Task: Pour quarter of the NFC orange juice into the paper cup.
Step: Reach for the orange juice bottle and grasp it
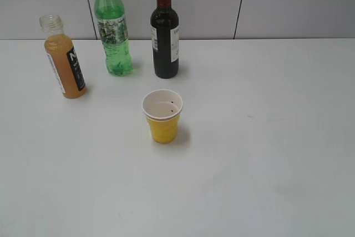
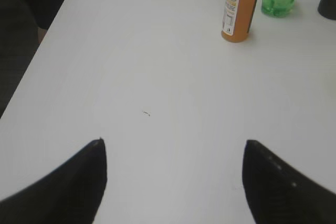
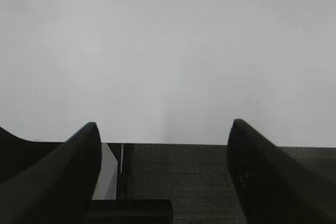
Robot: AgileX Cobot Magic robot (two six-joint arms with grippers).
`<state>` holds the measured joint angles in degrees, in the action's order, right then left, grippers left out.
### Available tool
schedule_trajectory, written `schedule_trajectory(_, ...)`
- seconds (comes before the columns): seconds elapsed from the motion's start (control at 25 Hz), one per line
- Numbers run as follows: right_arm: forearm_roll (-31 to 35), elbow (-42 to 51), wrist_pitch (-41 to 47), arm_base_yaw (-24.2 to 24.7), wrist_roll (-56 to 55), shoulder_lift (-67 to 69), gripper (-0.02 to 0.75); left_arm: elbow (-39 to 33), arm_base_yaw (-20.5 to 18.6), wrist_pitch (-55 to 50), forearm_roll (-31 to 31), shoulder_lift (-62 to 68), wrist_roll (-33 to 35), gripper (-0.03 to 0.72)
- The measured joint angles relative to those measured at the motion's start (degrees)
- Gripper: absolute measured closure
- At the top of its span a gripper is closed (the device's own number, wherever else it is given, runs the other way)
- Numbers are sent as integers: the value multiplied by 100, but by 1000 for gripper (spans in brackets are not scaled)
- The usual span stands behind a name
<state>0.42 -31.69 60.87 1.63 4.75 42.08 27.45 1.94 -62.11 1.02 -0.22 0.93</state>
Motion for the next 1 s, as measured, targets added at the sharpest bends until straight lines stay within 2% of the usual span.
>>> schedule_trajectory(0.12, 0, 239, -67, 0, 0, -517, 146, 0, 0, 0, 0, 0, 0, 100)
schedule_trajectory(0.68, 0, 250, -137, 0, 6, -2877, 146, 0, 0, 0, -5, 0, 0, 100)
schedule_trajectory(1.0, 0, 252, -137, 0, 6, -3773, 146, 0, 0, 0, -5, 0, 0, 100)
